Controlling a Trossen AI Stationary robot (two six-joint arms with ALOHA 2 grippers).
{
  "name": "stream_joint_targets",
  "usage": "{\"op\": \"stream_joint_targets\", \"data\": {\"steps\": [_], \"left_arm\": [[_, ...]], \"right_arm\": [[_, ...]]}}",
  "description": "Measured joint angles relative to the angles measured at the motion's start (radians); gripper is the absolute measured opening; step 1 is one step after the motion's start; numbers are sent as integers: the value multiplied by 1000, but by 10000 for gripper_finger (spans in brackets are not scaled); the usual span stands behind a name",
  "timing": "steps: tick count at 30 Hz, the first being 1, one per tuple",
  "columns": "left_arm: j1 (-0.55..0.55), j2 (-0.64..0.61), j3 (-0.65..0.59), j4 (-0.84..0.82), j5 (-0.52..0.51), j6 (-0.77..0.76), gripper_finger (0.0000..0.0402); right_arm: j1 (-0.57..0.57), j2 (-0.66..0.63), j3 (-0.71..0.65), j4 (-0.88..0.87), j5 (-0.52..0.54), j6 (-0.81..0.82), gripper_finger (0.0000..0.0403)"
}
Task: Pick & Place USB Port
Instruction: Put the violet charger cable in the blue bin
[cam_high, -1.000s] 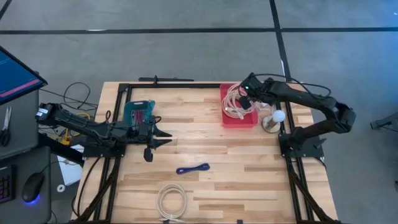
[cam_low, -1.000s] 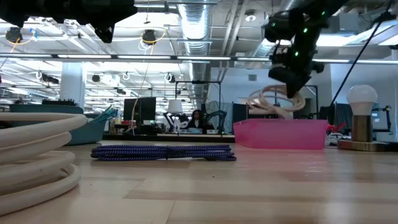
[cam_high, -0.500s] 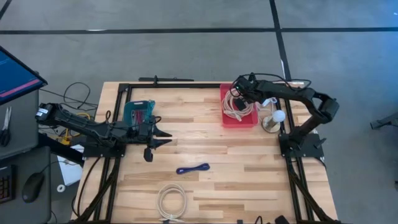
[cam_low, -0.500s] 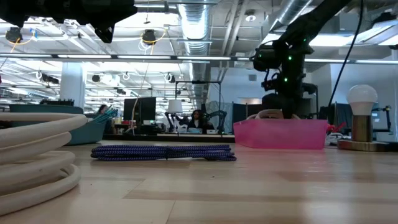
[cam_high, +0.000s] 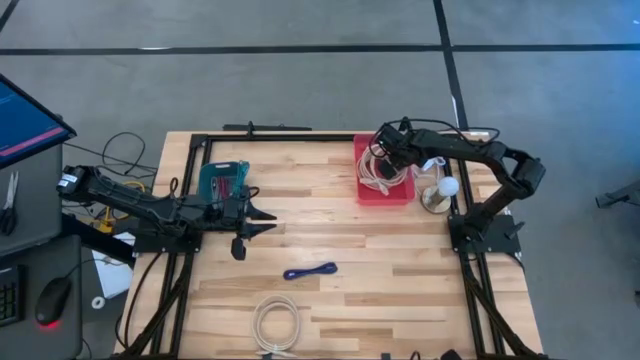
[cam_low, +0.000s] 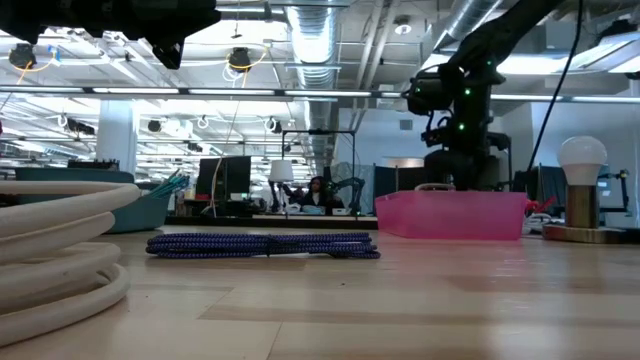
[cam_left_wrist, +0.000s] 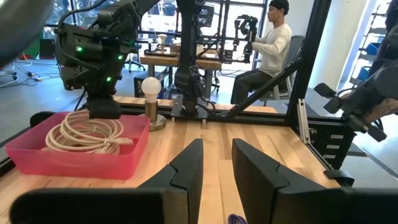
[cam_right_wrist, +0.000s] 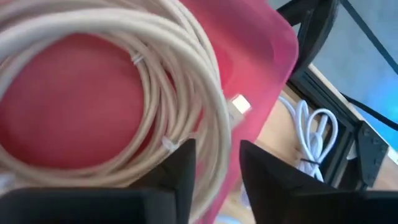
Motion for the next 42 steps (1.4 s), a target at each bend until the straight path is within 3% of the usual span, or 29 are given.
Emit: {"op": "stream_joint_targets", "data": {"steps": [8, 19, 30, 42], "left_arm": [[0, 0, 0, 0, 0, 0, 85], [0, 0, 0, -6, 0, 0, 85], [0, 0, 0, -6, 0, 0, 85], [0, 0, 0, -6, 0, 0, 85]], "right_arm": [[84, -37, 98, -109, -115, -70, 155], [346, -146, 170, -98, -416, -167, 125], [645, -163, 170, 18, -429, -95, 119], [813, -141, 167, 208, -419, -92, 119]]}}
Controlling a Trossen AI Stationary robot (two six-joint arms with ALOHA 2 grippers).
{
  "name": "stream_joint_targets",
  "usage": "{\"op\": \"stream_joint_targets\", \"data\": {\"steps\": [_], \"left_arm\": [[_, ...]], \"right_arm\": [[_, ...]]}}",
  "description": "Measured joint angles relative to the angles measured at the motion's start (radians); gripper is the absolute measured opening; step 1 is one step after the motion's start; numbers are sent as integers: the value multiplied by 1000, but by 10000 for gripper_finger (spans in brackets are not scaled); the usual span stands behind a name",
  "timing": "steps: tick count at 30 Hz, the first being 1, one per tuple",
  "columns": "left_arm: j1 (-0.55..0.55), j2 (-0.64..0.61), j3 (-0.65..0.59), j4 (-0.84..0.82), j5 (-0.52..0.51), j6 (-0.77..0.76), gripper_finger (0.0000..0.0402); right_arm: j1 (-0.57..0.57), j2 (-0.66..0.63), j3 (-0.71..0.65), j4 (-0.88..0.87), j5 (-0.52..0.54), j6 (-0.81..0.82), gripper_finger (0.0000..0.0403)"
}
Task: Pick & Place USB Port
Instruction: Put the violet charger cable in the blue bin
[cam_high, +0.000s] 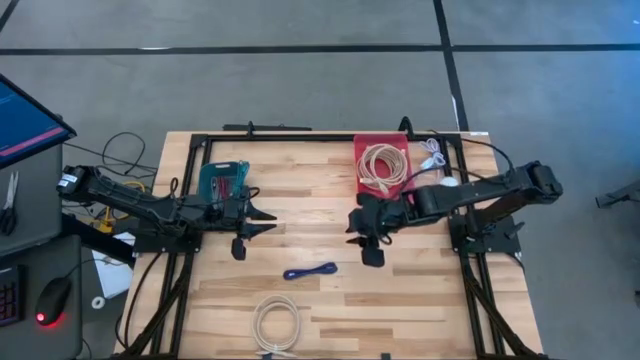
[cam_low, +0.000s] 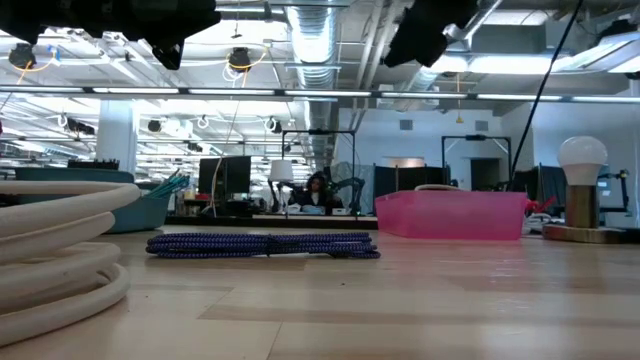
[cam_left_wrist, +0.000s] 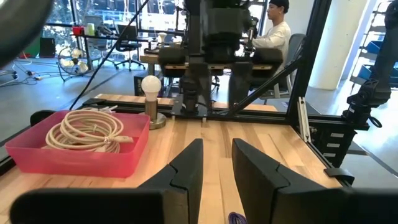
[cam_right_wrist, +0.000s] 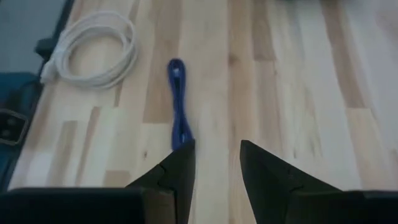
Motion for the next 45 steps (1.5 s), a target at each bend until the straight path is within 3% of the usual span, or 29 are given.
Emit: {"op": "stream_joint_targets", "data": {"steps": [24, 45], "left_arm": [[0, 0, 0, -1, 0, 0, 85], [0, 0, 0, -1, 0, 0, 85]], "right_arm": [[82, 430, 3, 174, -31, 41, 119], [72, 504, 1, 309, -123, 33, 119]]}}
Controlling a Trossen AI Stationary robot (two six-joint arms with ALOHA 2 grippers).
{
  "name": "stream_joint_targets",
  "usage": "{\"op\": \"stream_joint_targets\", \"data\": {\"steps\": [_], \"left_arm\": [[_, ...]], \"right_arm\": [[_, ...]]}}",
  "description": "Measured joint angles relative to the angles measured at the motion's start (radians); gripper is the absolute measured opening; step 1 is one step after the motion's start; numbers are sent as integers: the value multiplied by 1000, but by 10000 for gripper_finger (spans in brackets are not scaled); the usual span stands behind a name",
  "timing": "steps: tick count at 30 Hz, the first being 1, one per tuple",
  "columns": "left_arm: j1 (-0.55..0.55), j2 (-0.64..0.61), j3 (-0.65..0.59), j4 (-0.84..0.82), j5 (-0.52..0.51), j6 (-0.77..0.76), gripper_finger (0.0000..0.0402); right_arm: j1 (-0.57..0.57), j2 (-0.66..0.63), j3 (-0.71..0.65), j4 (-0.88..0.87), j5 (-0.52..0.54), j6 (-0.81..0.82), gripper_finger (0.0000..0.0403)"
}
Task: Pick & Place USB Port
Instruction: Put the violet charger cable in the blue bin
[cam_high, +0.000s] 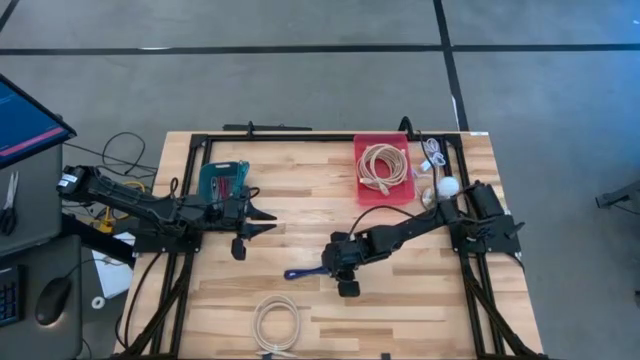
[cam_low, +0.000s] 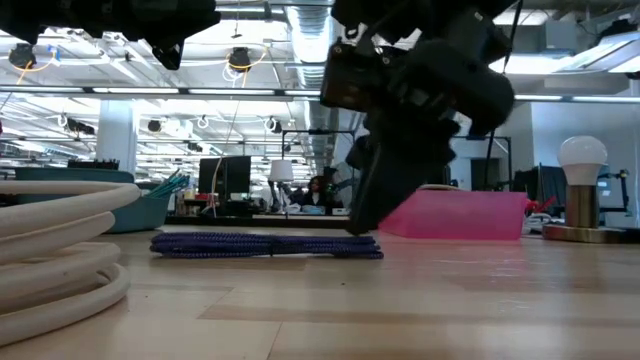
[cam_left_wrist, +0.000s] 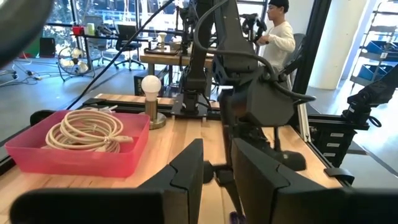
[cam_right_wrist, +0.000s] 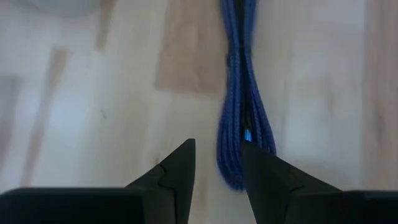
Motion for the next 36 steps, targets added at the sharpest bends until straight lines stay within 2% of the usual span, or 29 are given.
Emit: {"op": "stream_joint_targets", "data": {"steps": [12, 15, 19, 24, 31, 36], "left_arm": [[0, 0, -1, 0, 0, 0, 85], [0, 0, -1, 0, 0, 0, 85], [0, 0, -1, 0, 0, 0, 85], [0, 0, -1, 0, 0, 0, 85], [0, 0, -1, 0, 0, 0, 85], [0, 0, -1, 0, 0, 0, 85]], "right_arm": [[-21, 15, 2, 9, -30, -1, 113], [-22, 15, 2, 5, -30, -2, 84], [-28, 15, 2, 1, -40, -31, 13], [-33, 10, 2, -20, -56, -54, 4], [-61, -84, 1, -63, -41, -89, 1], [-96, -203, 1, -126, 61, -134, 1]]}}
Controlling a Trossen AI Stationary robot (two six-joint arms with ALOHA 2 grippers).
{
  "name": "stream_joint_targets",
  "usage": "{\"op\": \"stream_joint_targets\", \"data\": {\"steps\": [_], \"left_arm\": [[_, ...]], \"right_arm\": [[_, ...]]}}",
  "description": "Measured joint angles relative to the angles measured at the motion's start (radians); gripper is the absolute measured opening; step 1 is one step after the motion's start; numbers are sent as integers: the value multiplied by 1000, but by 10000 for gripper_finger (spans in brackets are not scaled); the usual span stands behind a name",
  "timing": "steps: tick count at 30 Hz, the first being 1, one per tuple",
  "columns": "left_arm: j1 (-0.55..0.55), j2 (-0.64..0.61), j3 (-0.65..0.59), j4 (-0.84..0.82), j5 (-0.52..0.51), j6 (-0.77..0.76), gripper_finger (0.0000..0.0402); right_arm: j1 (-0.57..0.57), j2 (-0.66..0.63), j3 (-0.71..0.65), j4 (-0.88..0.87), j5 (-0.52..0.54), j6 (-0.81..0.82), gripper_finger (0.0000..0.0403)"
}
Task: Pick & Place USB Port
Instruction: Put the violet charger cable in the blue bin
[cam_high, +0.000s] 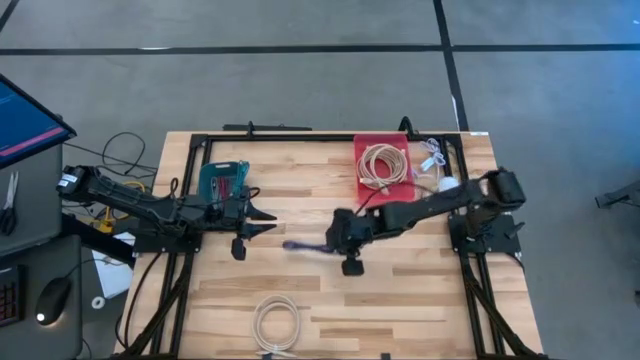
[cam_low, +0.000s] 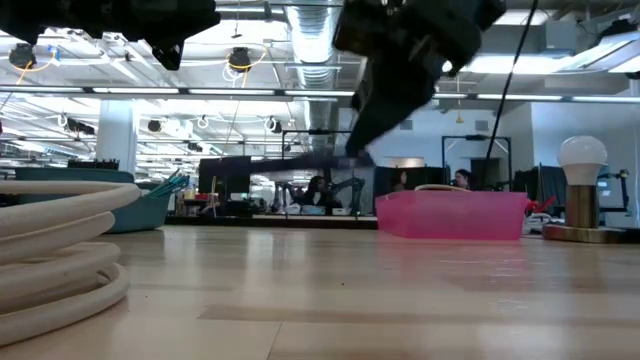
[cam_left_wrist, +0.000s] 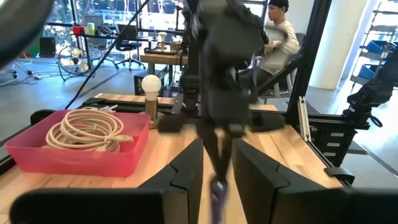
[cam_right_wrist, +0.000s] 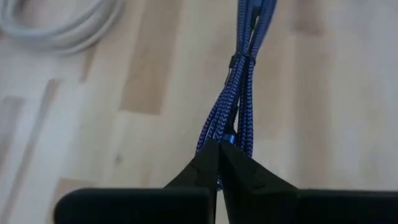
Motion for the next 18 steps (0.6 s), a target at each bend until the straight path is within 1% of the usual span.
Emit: {"op": "stream_joint_targets", "data": {"steps": [4, 8, 11, 15, 17, 18], "left_arm": [[0, 0, -15, 0, -11, 12, 85], [0, 0, -42, -2, -93, 53, 85], [0, 0, -49, -1, -140, 54, 85], [0, 0, -49, 1, -144, 56, 85], [7, 0, -49, 4, -153, 56, 85], [14, 0, -50, 6, -176, 55, 85]], "right_arm": [[-26, -95, 0, -42, 94, -26, 1], [-42, -168, 0, -73, 179, -55, 0], [-52, -207, 0, -78, 236, -84, 0], [-63, -241, 0, -68, 296, -127, 0], [-69, -245, 0, -34, 321, -152, 0], [-72, -245, 0, -12, 325, -162, 0]]}}
